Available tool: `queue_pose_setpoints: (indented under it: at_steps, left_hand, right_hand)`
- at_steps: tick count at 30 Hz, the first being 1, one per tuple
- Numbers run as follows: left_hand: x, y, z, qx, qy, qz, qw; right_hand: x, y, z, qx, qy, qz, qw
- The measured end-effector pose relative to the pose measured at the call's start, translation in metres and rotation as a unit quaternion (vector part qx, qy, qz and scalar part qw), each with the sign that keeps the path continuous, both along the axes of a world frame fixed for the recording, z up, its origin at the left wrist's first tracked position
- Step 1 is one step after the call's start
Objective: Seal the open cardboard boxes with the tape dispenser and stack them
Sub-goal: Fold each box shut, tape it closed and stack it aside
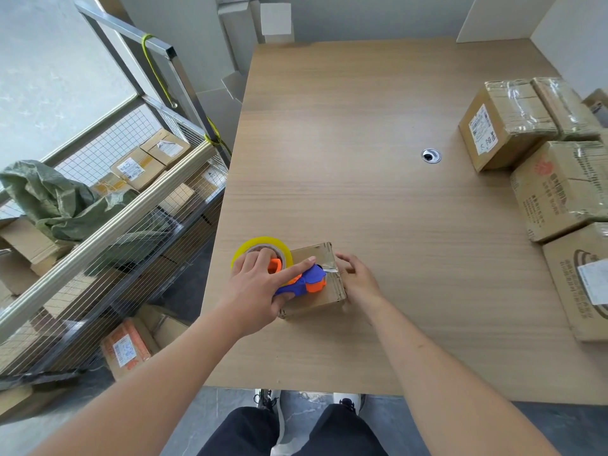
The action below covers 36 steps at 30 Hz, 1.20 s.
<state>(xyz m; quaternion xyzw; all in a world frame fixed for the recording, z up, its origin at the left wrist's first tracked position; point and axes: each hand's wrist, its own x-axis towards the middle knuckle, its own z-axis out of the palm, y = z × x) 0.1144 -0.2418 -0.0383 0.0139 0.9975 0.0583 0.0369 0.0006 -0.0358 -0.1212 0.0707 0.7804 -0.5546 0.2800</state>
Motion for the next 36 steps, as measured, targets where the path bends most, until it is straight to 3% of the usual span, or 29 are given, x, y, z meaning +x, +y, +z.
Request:
queue_pose_setpoints:
  at_steps: [4,11,19,24,36]
  left_hand:
    - [0.0,0.001,0.001,0.003,-0.001,0.0,1.0]
    - [-0.004,-0.001,0.009,0.027,-0.038,-0.003,0.999]
    - [-0.034,-0.021,0.044,0.062,-0.121,-0.062,0.989]
    - [-0.041,-0.037,0.054,0.131,-0.205,-0.009,0.97]
    - [-0.015,-0.048,0.065,0.177,-0.219,0.001,0.96]
  right_hand:
    - [0.001,-0.009,0.013,0.045,0.108,-0.083,0.99]
    - [0.035,-0.026,0.01,-0.041,0.101,-0.068,0.992]
    - [0.036,-0.031,0.012,-0.022,0.122,-0.064,0.99]
    - [0.035,-0.039,0.014,0.033,0.161,-0.021,0.986]
    - [0.037,-0.047,0.012,0.145,0.2,-0.034,0.968]
